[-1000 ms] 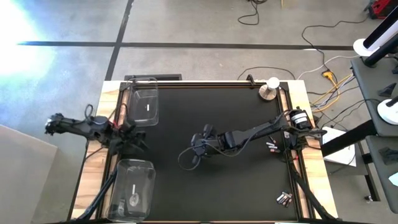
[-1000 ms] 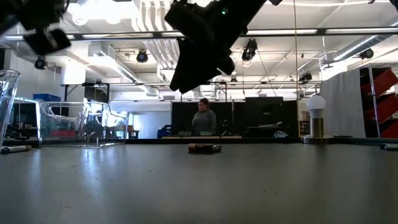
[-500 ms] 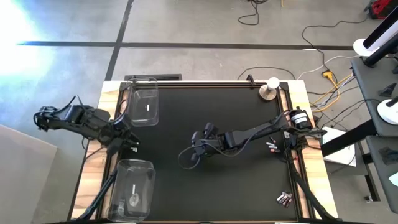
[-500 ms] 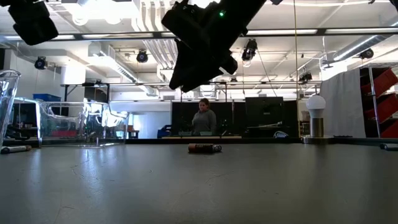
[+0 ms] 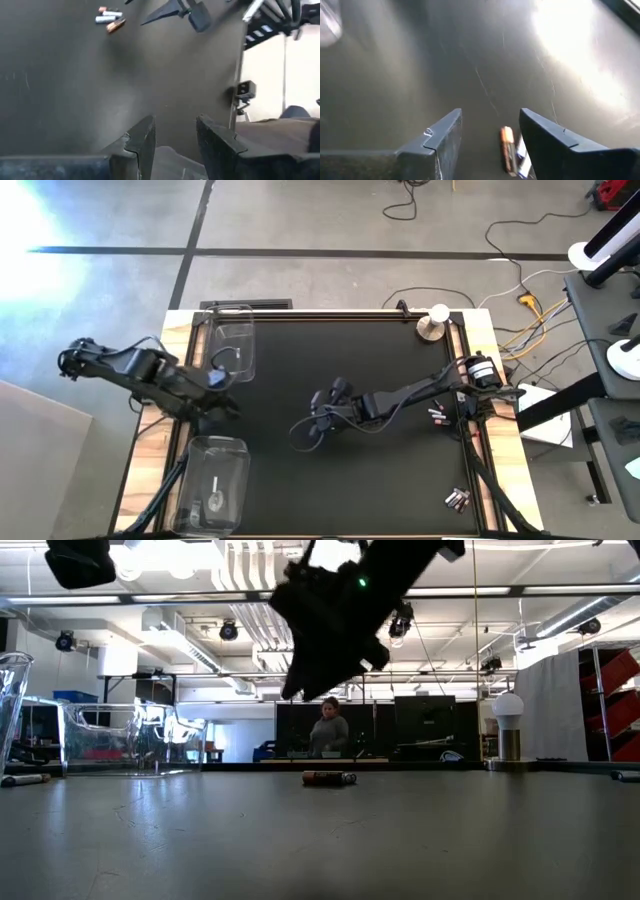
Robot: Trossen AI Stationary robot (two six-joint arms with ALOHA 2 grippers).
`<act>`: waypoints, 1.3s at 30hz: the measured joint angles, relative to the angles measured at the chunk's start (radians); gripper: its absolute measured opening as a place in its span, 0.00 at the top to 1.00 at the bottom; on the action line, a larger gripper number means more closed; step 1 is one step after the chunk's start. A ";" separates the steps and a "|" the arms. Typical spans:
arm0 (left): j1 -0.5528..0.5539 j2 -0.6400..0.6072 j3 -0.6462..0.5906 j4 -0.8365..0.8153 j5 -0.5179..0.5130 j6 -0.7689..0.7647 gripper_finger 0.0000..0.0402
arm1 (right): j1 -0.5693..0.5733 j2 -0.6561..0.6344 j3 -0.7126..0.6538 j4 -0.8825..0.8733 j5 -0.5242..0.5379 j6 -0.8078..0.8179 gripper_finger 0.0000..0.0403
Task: Sort batteries
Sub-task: Move the white battery to the top right of the table
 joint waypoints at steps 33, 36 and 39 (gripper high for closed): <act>-0.057 0.281 0.140 0.004 -0.209 -0.209 0.70 | -0.017 -0.221 -0.507 0.223 -0.094 0.207 0.49; -0.095 0.248 0.082 0.004 -0.283 -0.202 0.70 | -0.094 -0.254 -0.508 0.190 -0.144 0.182 0.49; -0.109 0.216 0.021 0.021 -0.301 -0.205 0.70 | -0.158 -0.304 -0.487 0.068 -0.151 0.165 0.49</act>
